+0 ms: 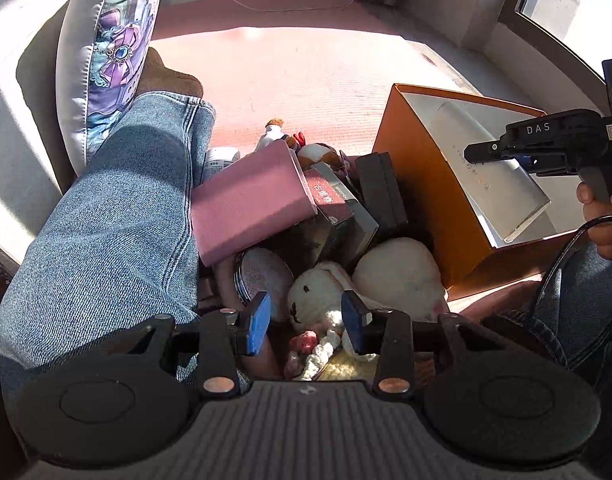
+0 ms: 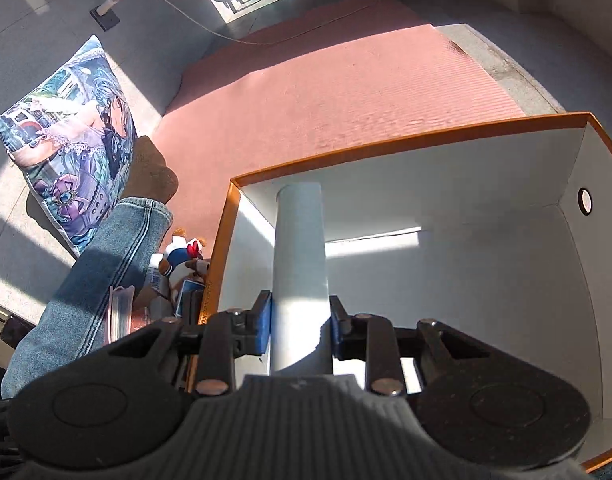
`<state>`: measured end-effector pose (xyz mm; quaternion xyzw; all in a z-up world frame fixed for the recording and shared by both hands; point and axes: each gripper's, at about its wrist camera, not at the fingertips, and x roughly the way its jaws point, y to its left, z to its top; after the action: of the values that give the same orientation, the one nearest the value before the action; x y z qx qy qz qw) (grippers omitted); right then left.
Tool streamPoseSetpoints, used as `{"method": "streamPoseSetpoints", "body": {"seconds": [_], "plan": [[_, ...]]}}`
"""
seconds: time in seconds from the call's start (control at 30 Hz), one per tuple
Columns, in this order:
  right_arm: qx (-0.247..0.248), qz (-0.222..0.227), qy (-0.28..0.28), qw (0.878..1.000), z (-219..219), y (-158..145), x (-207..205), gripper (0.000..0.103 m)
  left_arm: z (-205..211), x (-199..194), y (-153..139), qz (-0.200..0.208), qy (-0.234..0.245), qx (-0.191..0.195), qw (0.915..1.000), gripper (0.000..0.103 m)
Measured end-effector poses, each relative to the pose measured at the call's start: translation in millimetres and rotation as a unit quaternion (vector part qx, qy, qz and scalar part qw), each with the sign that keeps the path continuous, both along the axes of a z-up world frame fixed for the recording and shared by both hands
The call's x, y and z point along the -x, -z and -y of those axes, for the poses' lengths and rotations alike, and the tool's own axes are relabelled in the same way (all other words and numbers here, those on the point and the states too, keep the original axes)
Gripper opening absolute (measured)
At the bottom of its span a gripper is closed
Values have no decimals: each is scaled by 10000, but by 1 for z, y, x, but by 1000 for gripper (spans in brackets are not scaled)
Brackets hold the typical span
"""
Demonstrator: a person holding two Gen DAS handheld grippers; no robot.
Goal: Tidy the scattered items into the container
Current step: 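Lift the white box with the right gripper over the orange box, then lower the white box into the orange box and open the right gripper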
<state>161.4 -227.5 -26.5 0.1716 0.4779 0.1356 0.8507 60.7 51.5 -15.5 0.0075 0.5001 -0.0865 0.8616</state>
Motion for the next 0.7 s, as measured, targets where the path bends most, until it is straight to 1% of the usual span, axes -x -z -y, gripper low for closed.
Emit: {"method": "streamPoseSetpoints", "body": {"seconds": [0.2,0.33,0.4,0.47,0.53,0.6,0.63,0.7], "plan": [[-316,-660,80,9973,-10,33,-20,31,2,-2,1,-27,-6,-22,10000,46],[-301,-965,17,9949,-15,44,-23,32,4,-3,5,-84,12,-33,10000,46],[-135,-1070,-20,9942,-17,46,-24,32,5,-2,7,-103,38,-40,9999,46],[57,-1013,-132,9948,-18,42,-25,34,6,-2,7,-102,67,-41,9999,46],[360,-926,-274,9947,-20,38,-24,39,7,-2,8,-101,78,-42,9999,46],[674,-872,-415,9930,-22,34,-24,42,7,-2,8,-99,75,-44,9999,46],[772,-862,-466,9922,-22,34,-24,45,8,-2,8,-101,78,-41,9999,46],[868,-908,-576,9904,-19,34,-26,46,8,-2,8,-107,95,-43,9999,46]]}}
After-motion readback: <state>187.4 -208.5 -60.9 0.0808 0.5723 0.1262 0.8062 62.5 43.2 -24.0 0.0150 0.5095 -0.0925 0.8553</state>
